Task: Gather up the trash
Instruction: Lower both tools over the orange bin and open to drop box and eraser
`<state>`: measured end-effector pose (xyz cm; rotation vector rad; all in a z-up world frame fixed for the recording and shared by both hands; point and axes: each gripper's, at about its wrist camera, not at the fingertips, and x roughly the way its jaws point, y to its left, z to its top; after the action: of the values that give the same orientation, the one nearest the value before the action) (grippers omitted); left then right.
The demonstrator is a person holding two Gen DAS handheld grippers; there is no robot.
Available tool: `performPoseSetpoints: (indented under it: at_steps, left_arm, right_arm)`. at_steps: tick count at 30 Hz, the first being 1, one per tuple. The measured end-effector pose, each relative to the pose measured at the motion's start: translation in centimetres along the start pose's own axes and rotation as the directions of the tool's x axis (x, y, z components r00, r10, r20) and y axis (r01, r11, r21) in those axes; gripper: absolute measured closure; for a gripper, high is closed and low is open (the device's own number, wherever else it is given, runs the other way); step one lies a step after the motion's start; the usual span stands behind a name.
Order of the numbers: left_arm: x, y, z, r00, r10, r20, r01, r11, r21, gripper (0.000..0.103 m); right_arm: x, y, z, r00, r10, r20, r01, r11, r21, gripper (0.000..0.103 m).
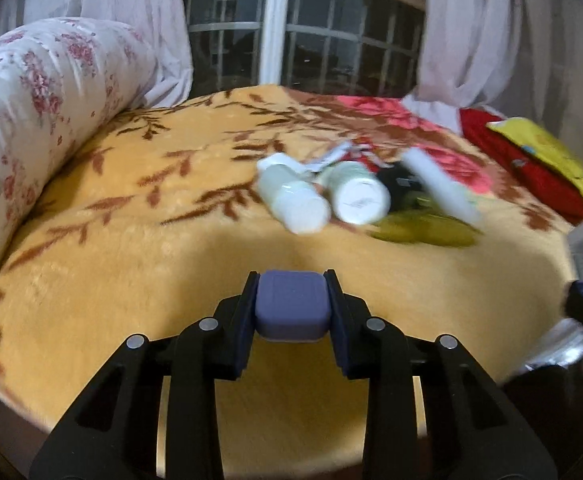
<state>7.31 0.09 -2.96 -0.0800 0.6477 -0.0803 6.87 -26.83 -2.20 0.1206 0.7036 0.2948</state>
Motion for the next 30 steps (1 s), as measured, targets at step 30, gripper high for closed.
performPoseSetpoints:
  at_steps: [30]
  left_arm:
    - [4.1,-5.8,-16.2,0.819,0.006,-0.573,0.077,0.990,0.120,0.062]
  right_arm:
    - [7.1,3.7,-14.9,0.799,0.030,-0.601,-0.083,0.995,-0.061,0.031]
